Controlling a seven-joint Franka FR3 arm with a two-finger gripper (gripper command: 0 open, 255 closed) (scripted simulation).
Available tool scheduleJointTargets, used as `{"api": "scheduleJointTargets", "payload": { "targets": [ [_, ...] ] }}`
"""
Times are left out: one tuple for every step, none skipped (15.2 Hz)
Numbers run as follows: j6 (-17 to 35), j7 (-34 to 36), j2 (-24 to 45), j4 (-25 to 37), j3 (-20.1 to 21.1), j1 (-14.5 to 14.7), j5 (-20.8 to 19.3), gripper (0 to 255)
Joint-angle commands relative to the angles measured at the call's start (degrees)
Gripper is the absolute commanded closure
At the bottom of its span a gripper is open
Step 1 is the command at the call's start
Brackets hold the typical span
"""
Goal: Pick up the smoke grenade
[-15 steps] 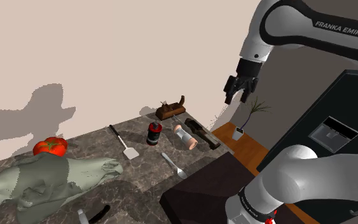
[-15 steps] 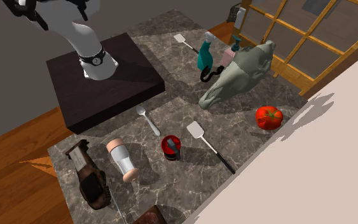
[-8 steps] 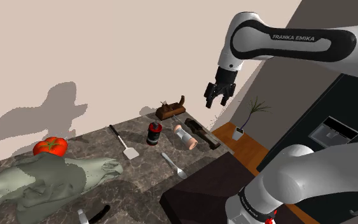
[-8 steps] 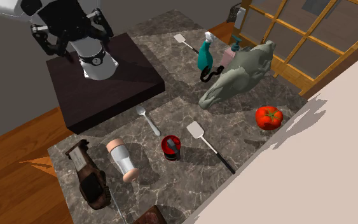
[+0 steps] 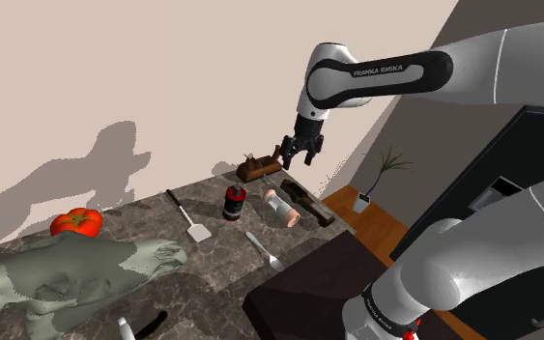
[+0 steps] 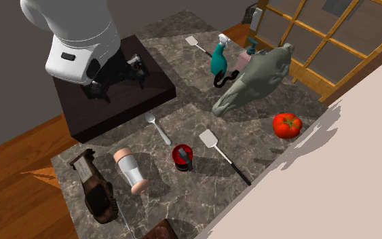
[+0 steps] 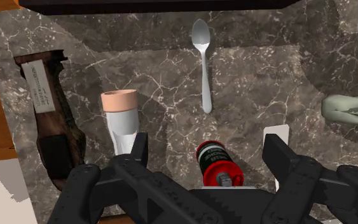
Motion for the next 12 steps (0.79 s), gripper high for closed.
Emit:
{"api": "scheduleJointTargets", "payload": {
  "targets": [
    [3.3, -0.1, 4.3, 1.4, 0.4, 0.4, 0.3, 0],
    [4.6, -0.2, 6.4, 2.2, 0.5, 0.6, 0.3, 0],
    [6.0, -0.3, 8.5, 3.2, 0.7, 0.8, 0.4, 0],
    [7.2, -0.5, 10.7, 4.2, 0.8, 0.9, 0.4, 0],
    [8.4, -0.6, 12.8, 5.3, 1.0, 1.1, 0.5, 0],
    [9.5, -0.7, 15.0, 6.4, 1.1, 1.2, 0.5, 0],
    [10.6, -0.7, 17.1, 7.7, 1.3, 1.4, 0.5, 0],
    [11.6, -0.8, 19.3, 9.0, 1.4, 1.5, 0.5, 0],
    [12.5, -0.9, 21.4, 10.3, 1.6, 1.7, 0.5, 0],
    [13.3, -0.9, 23.6, 11.8, 1.7, 1.8, 0.5, 0],
    [14.1, -1.0, 25.8, 13.3, 1.8, 2.0, 0.4, 0],
    [14.8, -1.0, 27.9, 14.9, 2.0, 2.1, 0.3, 0]
  ]
}}
